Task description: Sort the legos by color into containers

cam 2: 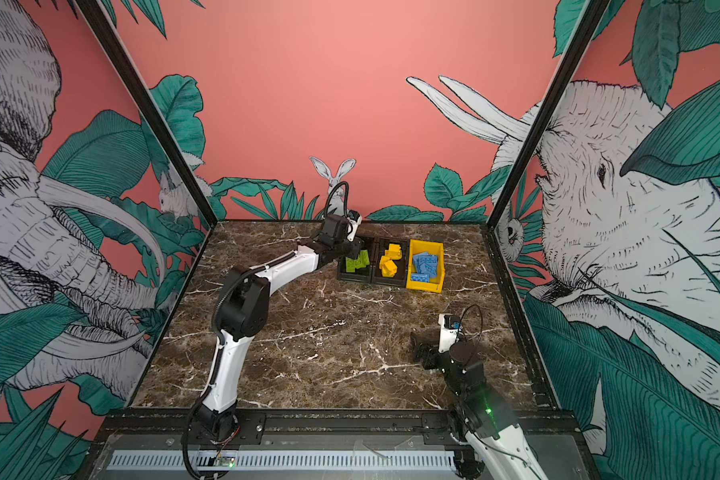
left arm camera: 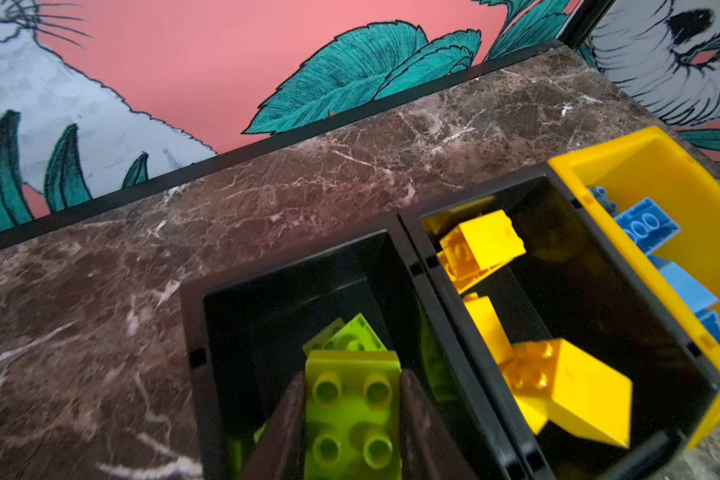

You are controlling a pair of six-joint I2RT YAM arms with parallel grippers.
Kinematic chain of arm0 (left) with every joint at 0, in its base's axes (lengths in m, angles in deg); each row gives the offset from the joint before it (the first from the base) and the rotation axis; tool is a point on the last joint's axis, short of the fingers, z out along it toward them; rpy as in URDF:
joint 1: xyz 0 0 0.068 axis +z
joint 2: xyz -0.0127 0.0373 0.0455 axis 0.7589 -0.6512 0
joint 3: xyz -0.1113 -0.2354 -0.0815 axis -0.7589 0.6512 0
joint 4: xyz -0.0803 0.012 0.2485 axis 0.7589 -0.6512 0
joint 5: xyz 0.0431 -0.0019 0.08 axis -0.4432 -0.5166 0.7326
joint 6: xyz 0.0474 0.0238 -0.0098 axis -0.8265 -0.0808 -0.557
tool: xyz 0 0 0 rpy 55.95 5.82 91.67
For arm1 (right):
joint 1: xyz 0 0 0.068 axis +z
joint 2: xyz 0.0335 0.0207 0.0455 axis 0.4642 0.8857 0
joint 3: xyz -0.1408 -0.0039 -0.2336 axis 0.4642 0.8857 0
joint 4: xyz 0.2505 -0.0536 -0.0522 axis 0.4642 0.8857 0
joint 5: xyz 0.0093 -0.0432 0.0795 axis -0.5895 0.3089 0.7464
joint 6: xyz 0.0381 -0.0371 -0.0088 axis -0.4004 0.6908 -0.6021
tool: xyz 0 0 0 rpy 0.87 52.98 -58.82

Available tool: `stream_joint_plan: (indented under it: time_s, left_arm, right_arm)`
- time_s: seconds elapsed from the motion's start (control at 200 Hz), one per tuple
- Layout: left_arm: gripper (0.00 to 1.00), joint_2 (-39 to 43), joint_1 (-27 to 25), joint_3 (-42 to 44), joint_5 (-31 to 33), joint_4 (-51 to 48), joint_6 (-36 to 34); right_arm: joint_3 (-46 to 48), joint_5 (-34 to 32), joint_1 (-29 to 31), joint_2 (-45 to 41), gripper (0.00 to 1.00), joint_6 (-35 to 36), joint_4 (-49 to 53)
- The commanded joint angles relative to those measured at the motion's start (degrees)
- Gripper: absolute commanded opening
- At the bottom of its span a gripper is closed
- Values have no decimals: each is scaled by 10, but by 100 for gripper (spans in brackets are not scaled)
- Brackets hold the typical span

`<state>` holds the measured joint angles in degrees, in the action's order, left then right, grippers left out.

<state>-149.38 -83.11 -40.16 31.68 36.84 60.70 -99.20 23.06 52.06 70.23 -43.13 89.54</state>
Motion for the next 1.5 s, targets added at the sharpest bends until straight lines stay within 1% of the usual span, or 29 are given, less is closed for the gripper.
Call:
stream_joint_plan:
  time_s: [0.0,0.045,0.07,0.09,0.125,0.155,0.28,0.335,0.42,0.5,0.575,0.675,0.745,0.795,0.835,0.905,0.98,1.005,1.05,1.135,1.19,1.215,1.265,1.31,1.385,1.455,1.495]
  left_arm:
    - [26,-18,10,-51,-18,-22,-14]
    - [29,-30,11,-71,-18,-31,-17]
    - [32,-36,11,-82,-17,-38,-19]
    - [39,-40,12,-91,-15,-43,-20]
    - [55,-45,12,-101,-12,-50,-21]
    - [63,-46,13,-105,-10,-54,-23]
    - [79,-22,14,-92,6,-53,-33]
    - [83,3,14,-70,15,-43,-39]
    - [86,61,13,-9,36,-20,-43]
    - [87,135,13,78,55,3,-45]
    - [87,223,13,184,86,29,-47]
    - [90,362,14,358,155,91,-53]
    - [93,456,17,462,213,110,-57]
    - [93,515,18,525,261,111,-65]
    - [94,558,19,578,308,125,-78]
    - [98,624,27,673,394,181,-96]
    - [99,687,50,765,426,245,-111]
    - [99,706,62,793,424,265,-117]
    - [99,732,86,836,418,299,-125]
    - [99,762,131,882,410,323,-120]
    - [99,765,170,895,385,317,-106]
    - [99,763,188,898,361,316,-98]
    - [99,749,223,906,326,326,-87]
    - [99,735,247,916,298,352,-83]
    - [99,696,283,933,242,408,-78]
    - [99,641,306,934,206,461,-80]
    - [99,615,310,925,197,483,-86]
  right_arm:
    - [8,-6,-2,0,95,-4,-8]
    - [7,-7,-2,0,95,-5,-8]
    - [8,-7,-1,0,95,-5,-8]
    - [8,-7,-2,0,95,-5,-8]
    - [8,-7,-1,1,95,-5,-9]
    - [8,-7,-1,1,95,-5,-9]
    - [7,-8,-2,4,95,-4,-11]
    - [7,-9,-2,6,96,-4,-12]
    - [7,-10,-2,7,96,-4,-12]
    - [6,-11,-2,8,96,-5,-13]
    - [-1,-34,-2,11,97,-11,-10]
    - [-22,-64,-2,22,98,-10,-28]
    - [-34,-116,-1,45,98,-7,-56]
    - [-44,-170,-3,83,98,6,-73]
    - [-57,-197,-4,126,98,25,-93]
    - [-82,-203,-17,222,98,55,-135]
    - [-98,-206,-39,323,98,79,-199]
    - [-101,-197,-52,357,98,90,-229]
    - [-115,-169,-85,403,98,94,-255]
    - [-125,-124,-142,468,98,101,-329]
    - [-141,-95,-179,509,98,106,-346]
    - [-150,-86,-194,527,98,111,-350]
    - [-164,-69,-215,560,98,127,-353]
    - [-156,-67,-223,582,98,144,-387]
    - [-121,-75,-230,619,98,161,-484]
    - [-107,-58,-237,664,98,165,-562]
    - [-121,-44,-237,675,98,174,-548]
